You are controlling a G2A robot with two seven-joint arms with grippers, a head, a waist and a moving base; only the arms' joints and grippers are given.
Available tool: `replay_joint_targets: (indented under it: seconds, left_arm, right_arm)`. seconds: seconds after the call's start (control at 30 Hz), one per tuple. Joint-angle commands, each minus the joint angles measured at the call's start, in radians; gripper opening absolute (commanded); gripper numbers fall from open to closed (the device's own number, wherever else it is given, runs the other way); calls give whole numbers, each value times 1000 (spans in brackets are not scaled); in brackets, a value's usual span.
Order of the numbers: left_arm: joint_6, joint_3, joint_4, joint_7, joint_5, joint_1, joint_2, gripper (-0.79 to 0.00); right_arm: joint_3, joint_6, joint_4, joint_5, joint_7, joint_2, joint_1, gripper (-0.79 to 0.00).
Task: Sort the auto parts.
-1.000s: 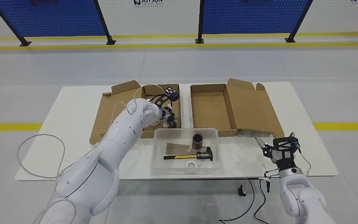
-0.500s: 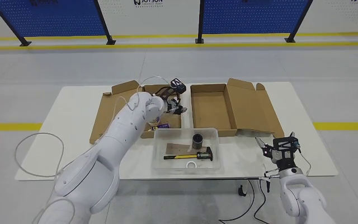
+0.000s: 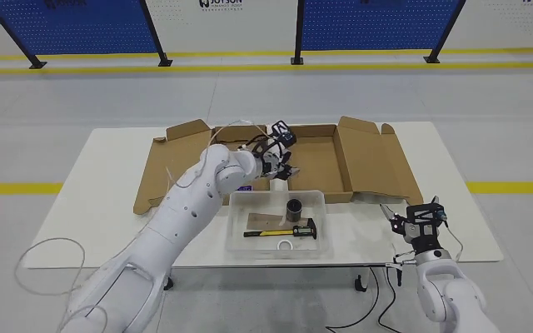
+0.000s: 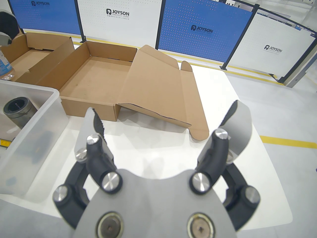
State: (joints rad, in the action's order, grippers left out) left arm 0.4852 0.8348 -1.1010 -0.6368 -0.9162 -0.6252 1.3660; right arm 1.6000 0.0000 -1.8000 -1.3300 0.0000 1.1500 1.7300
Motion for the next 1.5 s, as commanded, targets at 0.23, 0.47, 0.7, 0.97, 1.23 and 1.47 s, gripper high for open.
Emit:
replay_joint_targets:
  seconds: [0.23,0.47,0.7,0.97,1.23,1.47]
  left_arm:
    - [-63,208,-494,-139,-51,-339,-91,-372]
    - [-72,274,-648,-173,-35,-518,-120,-376]
    - [-134,263,-629,-170,-6,-569,-123,-256]
    - [-231,198,-550,-166,50,-518,-105,-289]
    - [-269,144,-439,-147,105,-444,-84,-188]
    - [-272,115,-309,-124,230,-391,-64,-175]
  right_arm:
    - [0,0,0,0,0,0,0,0]
    - [0,0,0,0,0,0,0,0]
    - [0,0,0,0,0,0,0,0]
    - [0,0,0,0,0,0,0,0]
    - [0,0,0,0,0,0,0,0]
    - [0,0,0,0,0,0,0,0]
